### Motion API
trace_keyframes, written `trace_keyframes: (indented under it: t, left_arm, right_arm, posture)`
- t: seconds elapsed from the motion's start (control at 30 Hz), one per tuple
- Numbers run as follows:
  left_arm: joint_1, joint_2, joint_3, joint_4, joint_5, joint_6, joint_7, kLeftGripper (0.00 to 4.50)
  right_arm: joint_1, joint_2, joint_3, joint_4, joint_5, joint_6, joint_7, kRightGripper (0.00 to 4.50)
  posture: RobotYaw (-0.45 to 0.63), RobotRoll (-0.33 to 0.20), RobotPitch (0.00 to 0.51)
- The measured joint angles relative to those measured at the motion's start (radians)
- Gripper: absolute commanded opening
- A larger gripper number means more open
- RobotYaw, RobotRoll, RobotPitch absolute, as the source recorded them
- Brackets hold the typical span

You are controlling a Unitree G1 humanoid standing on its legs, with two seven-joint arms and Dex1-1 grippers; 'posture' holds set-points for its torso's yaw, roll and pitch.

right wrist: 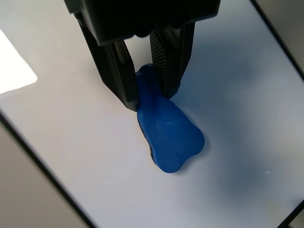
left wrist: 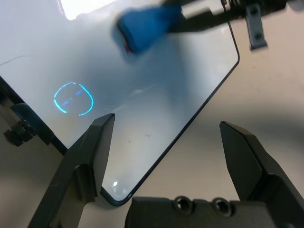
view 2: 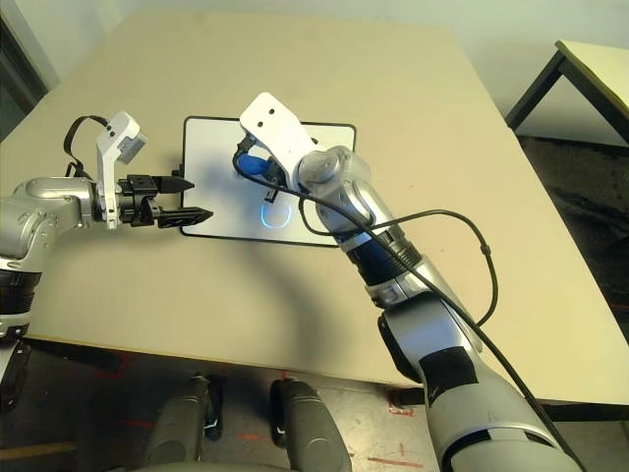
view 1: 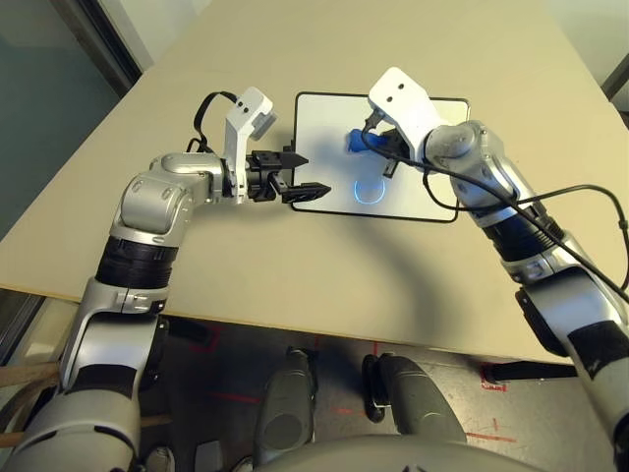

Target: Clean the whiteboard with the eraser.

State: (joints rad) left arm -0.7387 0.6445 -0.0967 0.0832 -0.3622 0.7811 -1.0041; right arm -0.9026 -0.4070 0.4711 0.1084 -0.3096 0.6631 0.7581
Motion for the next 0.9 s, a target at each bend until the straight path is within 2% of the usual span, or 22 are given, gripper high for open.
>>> trace_keyframes:
  t: [0.1,0.23,0.47,0.6,0.9]
  left_arm:
    - [0.0,0.0,0.0,0.0,0.0,0.0,0.0,4.5]
    - [0.0,0.0,0.0,0.0,0.0,0.0,0.0,4.5]
    - [0.0,-0.001,0.0,0.0,-0.001,0.0,-0.002,4.5]
    - [0.0,-0.001,0.0,0.0,-0.001,0.0,-0.001,4.5]
    - [0.0,-0.001,0.003,0.0,-0.003,0.005,0.004,4.5]
  right_arm:
    - [0.061,-0.009,0.027,-0.069,-0.008,0.024,0.026,0.57]
    - [0.065,-0.008,0.033,-0.068,-0.011,0.033,0.036,0.57]
    - [-0.071,0.036,-0.011,0.108,-0.01,-0.02,-0.019,0.57]
    - [-0.077,0.04,-0.022,0.125,-0.01,-0.033,-0.032,0.57]
    - [0.088,0.008,0.027,-0.069,-0.022,0.013,0.025,0.57]
  posture:
    - [0.01,0.0,0.133]
    - [0.0,0.0,0.141]
    - [0.0,0.0,0.14]
    - [0.01,0.0,0.142]
    - [0.0,0.0,0.149]
